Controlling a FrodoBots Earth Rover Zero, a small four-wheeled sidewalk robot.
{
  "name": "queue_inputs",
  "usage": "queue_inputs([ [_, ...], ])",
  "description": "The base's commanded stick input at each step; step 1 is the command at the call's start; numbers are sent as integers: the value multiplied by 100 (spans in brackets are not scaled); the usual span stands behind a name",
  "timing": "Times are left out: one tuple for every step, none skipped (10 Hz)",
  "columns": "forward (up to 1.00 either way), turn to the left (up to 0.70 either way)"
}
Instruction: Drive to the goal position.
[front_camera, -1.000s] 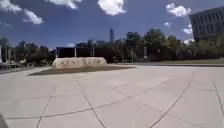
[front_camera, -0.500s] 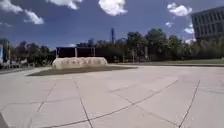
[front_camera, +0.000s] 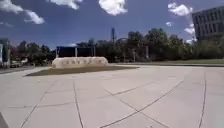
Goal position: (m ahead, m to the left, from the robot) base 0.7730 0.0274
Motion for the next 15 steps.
queue_inputs([
  [50,0],
  [50,0],
  [50,0],
  [50,0],
  [50,0],
  [50,0],
  [50,0],
  [50,0],
  [50,0],
  [50,0],
  [50,0],
  [50,0],
  [50,0],
  [50,0],
  [50,0],
])
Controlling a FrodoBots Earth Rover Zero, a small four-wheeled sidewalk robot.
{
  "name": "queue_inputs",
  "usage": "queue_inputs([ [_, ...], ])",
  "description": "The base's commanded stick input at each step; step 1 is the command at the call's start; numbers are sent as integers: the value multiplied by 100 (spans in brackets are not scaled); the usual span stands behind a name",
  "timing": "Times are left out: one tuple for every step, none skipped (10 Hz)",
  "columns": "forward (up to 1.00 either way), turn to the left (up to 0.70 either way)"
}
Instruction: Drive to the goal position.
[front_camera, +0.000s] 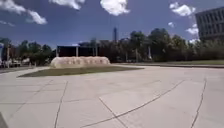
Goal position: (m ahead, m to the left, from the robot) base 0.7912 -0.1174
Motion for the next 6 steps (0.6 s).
queue_inputs([
  [50,0],
  [50,0],
  [50,0],
  [50,0],
  [50,0],
  [50,0],
])
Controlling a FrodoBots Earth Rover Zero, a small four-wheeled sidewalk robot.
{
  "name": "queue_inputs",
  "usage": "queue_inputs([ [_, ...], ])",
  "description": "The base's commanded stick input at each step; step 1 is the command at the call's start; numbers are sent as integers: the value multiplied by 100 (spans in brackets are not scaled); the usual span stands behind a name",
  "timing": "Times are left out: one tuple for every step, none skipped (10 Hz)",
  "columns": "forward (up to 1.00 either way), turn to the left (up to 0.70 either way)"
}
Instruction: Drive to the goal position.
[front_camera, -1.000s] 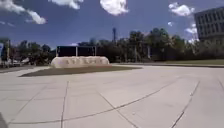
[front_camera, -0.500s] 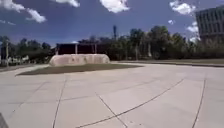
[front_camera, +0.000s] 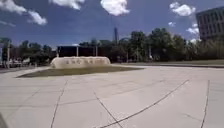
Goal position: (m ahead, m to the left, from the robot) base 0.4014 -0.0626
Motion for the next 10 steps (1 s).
queue_inputs([
  [50,0],
  [50,0],
  [50,0],
  [50,0],
  [50,0],
  [50,0],
  [50,0],
  [50,0],
  [50,0],
  [50,0],
])
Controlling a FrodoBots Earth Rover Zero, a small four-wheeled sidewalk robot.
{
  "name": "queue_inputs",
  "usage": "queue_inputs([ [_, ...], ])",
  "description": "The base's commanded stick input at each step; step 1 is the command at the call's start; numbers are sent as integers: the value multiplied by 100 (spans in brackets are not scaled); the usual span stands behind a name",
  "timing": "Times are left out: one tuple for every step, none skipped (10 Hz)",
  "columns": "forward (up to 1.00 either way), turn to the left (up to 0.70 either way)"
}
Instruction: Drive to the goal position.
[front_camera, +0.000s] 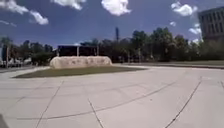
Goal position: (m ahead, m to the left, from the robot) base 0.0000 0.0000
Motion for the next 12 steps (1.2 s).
queue_inputs([
  [50,0],
  [50,0],
  [50,0],
  [50,0],
  [50,0],
  [50,0],
  [50,0],
  [50,0],
  [50,0],
  [50,0],
  [50,0],
  [50,0],
])
